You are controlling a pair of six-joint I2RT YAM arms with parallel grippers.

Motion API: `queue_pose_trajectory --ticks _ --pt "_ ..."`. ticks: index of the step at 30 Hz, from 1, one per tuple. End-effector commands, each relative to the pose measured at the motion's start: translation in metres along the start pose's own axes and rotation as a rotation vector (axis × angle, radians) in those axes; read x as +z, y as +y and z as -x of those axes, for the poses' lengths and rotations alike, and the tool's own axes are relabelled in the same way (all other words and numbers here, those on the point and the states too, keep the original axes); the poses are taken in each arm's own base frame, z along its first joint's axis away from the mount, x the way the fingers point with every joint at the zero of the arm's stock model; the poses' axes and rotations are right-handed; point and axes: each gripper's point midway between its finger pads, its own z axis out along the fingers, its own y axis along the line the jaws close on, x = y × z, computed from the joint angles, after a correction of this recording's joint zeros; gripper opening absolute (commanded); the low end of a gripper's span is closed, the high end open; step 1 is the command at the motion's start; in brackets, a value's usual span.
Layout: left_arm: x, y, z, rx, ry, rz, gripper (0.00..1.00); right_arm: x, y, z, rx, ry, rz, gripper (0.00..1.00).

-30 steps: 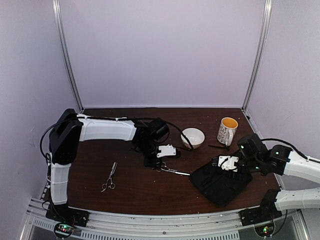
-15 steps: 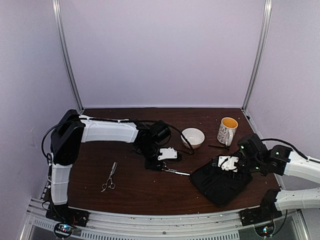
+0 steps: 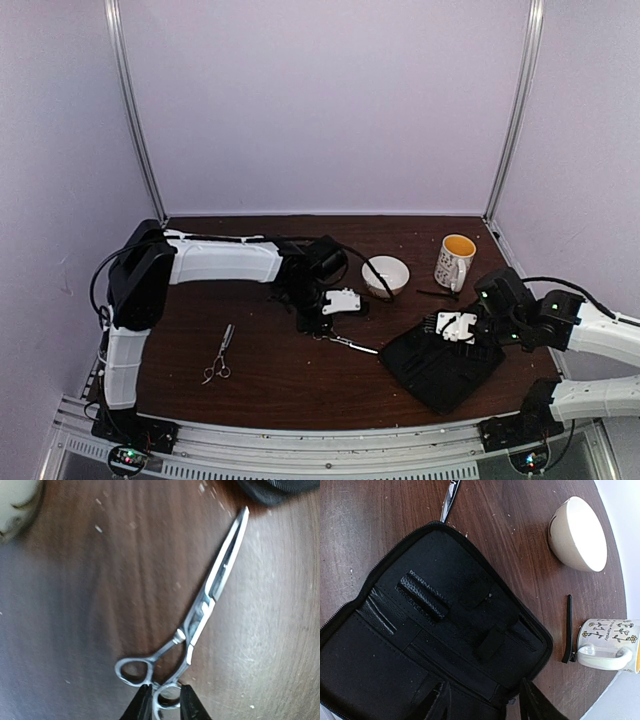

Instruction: Sort the hair-cutting tools

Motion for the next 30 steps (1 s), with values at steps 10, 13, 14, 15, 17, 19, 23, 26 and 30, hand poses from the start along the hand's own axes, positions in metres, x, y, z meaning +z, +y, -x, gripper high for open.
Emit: queue_pose_trajectory --ticks 10,13,14,15,17,19,23,26,30 --pt "0.014 0.027 0.015 0.028 -0.004 0.065 0.30 -0.003 -0.002 0.001 0.000 -0.006 -0.019 0.48" --pt "0.018 0.028 0.009 0.029 0.019 0.067 0.32 -0.003 -0.002 0.001 -0.001 -0.009 -0.019 0.48" --pt "0.019 0.028 0.007 0.029 0.024 0.062 0.32 -0.002 -0.002 0.001 -0.002 -0.009 -0.019 0.48" --pt "0.020 0.027 0.004 0.029 0.031 0.061 0.32 -0.003 -0.002 0.001 -0.002 -0.007 -0.018 0.48" --pt "0.023 0.026 -0.003 0.029 0.054 0.067 0.35 -0.002 -0.001 0.000 -0.002 -0.002 -0.016 0.48" --pt "0.026 0.026 -0.008 0.025 0.070 0.076 0.41 -0.002 -0.002 0.000 0.000 -0.001 -0.018 0.48" --pt "0.026 0.021 -0.014 0.013 0.070 0.069 0.43 -0.001 -0.002 0.000 -0.002 -0.001 -0.018 0.48" --pt "0.023 0.015 -0.022 0.002 0.087 0.059 0.39 -0.001 -0.002 0.000 -0.001 0.000 -0.018 0.48" --pt "0.018 -0.001 -0.036 -0.025 0.109 0.016 0.34 -0.002 -0.002 0.000 0.000 -0.003 -0.018 0.48"
